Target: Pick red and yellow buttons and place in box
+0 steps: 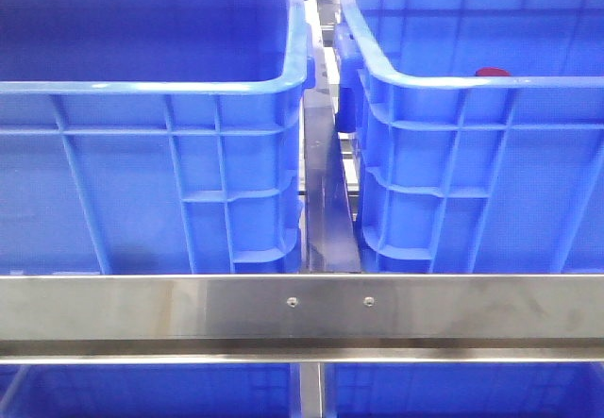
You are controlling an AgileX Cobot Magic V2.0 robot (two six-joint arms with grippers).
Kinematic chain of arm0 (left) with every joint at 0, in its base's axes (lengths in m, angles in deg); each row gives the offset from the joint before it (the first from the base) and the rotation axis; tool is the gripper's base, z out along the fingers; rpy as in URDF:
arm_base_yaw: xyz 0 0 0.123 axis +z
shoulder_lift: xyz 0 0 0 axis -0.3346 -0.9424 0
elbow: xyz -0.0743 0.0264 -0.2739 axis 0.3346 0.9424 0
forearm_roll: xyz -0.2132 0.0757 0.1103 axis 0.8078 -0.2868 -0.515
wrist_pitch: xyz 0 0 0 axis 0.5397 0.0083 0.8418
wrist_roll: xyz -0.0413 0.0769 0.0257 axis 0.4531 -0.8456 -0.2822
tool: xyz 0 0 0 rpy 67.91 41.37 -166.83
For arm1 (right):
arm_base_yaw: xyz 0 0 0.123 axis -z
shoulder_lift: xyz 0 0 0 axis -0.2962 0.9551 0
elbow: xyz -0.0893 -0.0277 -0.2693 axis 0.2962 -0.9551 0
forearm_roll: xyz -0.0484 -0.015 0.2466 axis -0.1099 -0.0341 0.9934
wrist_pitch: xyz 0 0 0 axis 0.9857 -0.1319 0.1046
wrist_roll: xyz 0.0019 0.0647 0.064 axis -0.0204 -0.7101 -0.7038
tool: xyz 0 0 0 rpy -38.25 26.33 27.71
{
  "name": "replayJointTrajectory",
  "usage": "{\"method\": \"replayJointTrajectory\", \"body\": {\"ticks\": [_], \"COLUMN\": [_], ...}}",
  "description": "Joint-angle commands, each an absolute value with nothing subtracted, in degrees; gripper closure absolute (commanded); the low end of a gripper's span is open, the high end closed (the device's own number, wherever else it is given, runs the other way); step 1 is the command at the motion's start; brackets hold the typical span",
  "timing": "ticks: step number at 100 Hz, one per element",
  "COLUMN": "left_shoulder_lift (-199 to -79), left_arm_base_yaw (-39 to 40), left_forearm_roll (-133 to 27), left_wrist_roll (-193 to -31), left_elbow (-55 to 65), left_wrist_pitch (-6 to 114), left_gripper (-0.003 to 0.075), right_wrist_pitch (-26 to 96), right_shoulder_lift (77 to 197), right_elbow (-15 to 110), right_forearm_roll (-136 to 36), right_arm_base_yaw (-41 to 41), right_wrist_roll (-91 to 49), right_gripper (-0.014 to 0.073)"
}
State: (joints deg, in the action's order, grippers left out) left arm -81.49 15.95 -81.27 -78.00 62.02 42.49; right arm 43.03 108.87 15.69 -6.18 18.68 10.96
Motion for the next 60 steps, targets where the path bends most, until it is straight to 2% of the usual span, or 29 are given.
{"method": "replayJointTrajectory", "body": {"ticks": [1, 12, 26, 60], "left_shoulder_lift": [-79.52, -79.52, -79.52, -79.52], "left_arm_base_yaw": [15.99, 15.99, 15.99, 15.99], "left_forearm_roll": [-80.78, -80.78, -80.78, -80.78], "left_wrist_roll": [-78.00, -78.00, -78.00, -78.00], "left_elbow": [64.78, 64.78, 64.78, 64.78], "left_wrist_pitch": [37.57, 37.57, 37.57, 37.57], "left_gripper": [0.0739, 0.0739, 0.0739, 0.0739], "right_wrist_pitch": [43.16, 42.02, 43.27, 50.12], "right_shoulder_lift": [107.71, 106.12, 102.37, 90.28], "right_elbow": [17.24, 16.79, 13.90, 1.21], "right_forearm_roll": [-23.30, -43.35, -58.23, -63.02], "right_arm_base_yaw": [18.85, 18.85, 18.85, 16.04], "right_wrist_roll": [-6.43, -26.86, -42.51, -46.47], "right_gripper": [0.0662, 0.0662, 0.0662, 0.0662]}}
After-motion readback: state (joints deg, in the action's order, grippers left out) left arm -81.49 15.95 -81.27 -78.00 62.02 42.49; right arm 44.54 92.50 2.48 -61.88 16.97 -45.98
